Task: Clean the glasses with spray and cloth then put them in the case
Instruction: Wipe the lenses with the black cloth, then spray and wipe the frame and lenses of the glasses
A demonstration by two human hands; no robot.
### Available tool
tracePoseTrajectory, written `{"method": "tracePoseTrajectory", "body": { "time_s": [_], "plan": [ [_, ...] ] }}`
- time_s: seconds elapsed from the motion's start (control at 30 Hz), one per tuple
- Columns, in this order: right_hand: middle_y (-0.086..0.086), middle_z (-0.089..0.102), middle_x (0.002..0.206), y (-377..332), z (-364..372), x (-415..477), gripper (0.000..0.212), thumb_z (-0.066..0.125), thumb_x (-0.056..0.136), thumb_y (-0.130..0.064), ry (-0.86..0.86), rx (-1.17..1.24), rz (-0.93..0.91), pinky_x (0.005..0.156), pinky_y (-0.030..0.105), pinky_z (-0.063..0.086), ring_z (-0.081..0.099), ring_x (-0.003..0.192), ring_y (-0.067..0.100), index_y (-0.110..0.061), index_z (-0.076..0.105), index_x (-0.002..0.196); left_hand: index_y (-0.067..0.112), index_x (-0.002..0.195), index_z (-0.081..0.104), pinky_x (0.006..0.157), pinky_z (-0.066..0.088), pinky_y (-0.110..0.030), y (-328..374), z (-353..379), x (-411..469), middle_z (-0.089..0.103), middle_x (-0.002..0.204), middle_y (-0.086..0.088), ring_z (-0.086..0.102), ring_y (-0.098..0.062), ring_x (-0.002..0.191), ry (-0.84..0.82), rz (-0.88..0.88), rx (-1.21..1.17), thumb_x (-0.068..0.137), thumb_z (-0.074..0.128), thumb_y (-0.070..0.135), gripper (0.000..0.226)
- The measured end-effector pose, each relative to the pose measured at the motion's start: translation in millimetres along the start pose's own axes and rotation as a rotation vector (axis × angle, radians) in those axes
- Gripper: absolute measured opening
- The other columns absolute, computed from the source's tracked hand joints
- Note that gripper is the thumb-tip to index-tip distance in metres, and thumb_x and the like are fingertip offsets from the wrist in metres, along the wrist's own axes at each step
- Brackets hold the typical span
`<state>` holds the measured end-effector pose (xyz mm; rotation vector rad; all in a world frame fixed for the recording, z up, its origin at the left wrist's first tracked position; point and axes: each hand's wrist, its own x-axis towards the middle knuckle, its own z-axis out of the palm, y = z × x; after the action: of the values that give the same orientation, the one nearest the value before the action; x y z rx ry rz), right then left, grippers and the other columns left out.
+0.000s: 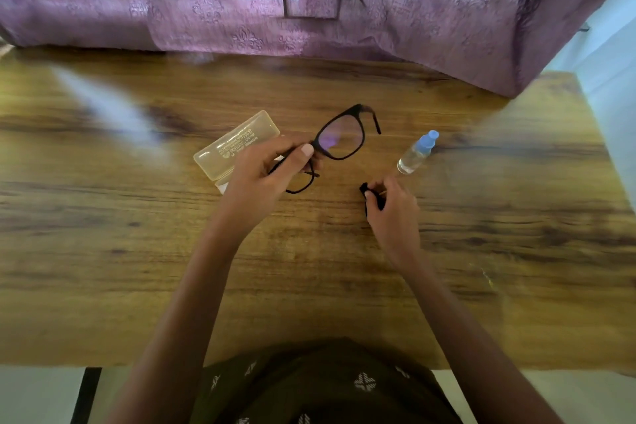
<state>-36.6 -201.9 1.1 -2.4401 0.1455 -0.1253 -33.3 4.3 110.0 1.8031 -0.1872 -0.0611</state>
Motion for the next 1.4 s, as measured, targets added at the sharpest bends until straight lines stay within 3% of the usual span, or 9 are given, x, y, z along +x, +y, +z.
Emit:
{"method": "tracePoseTrajectory", "body": {
  "time_s": [0.13,0.3,0.4,0.53,0.63,0.77,0.9,1.23,1.4],
  "plan": [
    [-0.003,0.066,0.096,-23.1,-18.8,3.9,0.013,0.064,0.095,-0.024,0.005,0.107,0.039,0.082,0.027,0.053,0.061,0.088,0.010,-0.013,0.066,0.101,0.023,0.098,0.072,0.090,0.052,-0.040,-0.8,-2.3,-2.0,0.072,0.093,-0.004,0.066,-0.024,0.095,-0.002,0.009,-0.025,0.098,0.052,0.013,0.022],
    [0.007,0.073,0.096,-81.7,-70.0,19.4,0.036,0.050,0.100,-0.038,-0.264,1.207,0.355,0.078,0.024,0.057,0.069,0.087,0.015,-0.008,0.070,0.102,0.029,0.096,0.073,0.086,0.047,-0.052,-8.4,-5.8,-2.9,0.067,0.098,-0.016,0.059,-0.036,0.095,0.002,0.014,0.004,0.096,0.054,0.018,0.022],
    [0.006,0.071,0.087,-95.1,-82.3,28.2,0.027,0.054,0.099,-0.030,-0.367,1.449,0.391,0.070,0.019,0.057,0.067,0.078,0.013,-0.008,0.068,0.103,0.010,0.101,0.071,0.084,0.048,-0.044,-11.3,-7.5,-4.5,0.066,0.098,-0.021,0.059,-0.032,0.094,-0.012,0.018,0.045,0.096,0.054,0.015,0.018],
    [0.007,0.070,0.082,-101.1,-78.9,31.2,0.012,0.058,0.097,-0.012,-0.384,1.429,0.345,0.064,0.015,0.056,0.068,0.071,0.010,-0.005,0.067,0.097,0.026,0.110,0.065,0.087,0.048,-0.019,-8.7,-11.7,-5.5,0.068,0.106,0.000,0.061,-0.008,0.098,-0.028,0.008,0.111,0.097,0.053,0.004,0.028],
    [0.006,0.073,0.079,-105.1,-71.8,27.3,0.011,0.058,0.096,-0.007,-0.392,1.322,0.224,0.067,0.018,0.057,0.070,0.071,0.012,0.000,0.067,0.096,0.016,0.127,0.060,0.097,0.047,-0.018,-2.4,-18.1,-7.4,0.061,0.119,0.000,0.059,-0.001,0.108,0.125,0.029,0.168,0.097,0.053,0.005,0.032],
    [0.011,0.074,0.084,-112.7,-56.4,21.7,0.014,0.064,0.093,-0.004,-0.340,1.105,0.060,0.071,0.027,0.060,0.072,0.072,0.019,0.007,0.066,0.101,0.018,0.116,0.069,0.083,0.054,-0.024,4.1,-25.9,-10.9,0.059,0.109,0.004,0.062,-0.009,0.089,0.229,0.225,0.511,0.093,0.062,0.034,0.030],
    [0.013,0.075,0.088,-117.6,-46.2,20.2,0.015,0.069,0.091,-0.009,-0.286,0.889,-0.074,0.073,0.033,0.061,0.074,0.076,0.024,0.002,0.070,0.100,0.012,0.103,0.075,0.071,0.058,-0.035,-1.0,-26.7,-10.9,0.065,0.099,-0.002,0.065,-0.016,0.076,0.239,0.246,0.680,0.086,0.069,0.026,0.023],
    [0.004,0.076,0.088,-111.7,-39.8,25.4,0.014,0.070,0.091,-0.012,-0.209,0.730,-0.133,0.077,0.036,0.062,0.074,0.077,0.016,-0.005,0.073,0.102,0.008,0.098,0.072,0.066,0.049,-0.022,-16.3,-0.7,5.5,0.064,0.091,-0.003,0.058,-0.011,0.074,0.303,0.153,0.662,0.089,0.068,0.017,0.014],
    [0.000,0.074,0.079,-85.0,-37.3,18.8,0.011,0.069,0.093,-0.024,-0.115,0.557,-0.084,0.065,0.031,0.061,0.071,0.068,0.014,-0.014,0.072,0.098,0.006,0.098,0.071,0.069,0.050,-0.022,-36.4,12.5,14.2,0.057,0.091,0.007,0.058,-0.010,0.078,0.406,0.124,0.582,0.091,0.066,0.014,0.012]
  ]
}}
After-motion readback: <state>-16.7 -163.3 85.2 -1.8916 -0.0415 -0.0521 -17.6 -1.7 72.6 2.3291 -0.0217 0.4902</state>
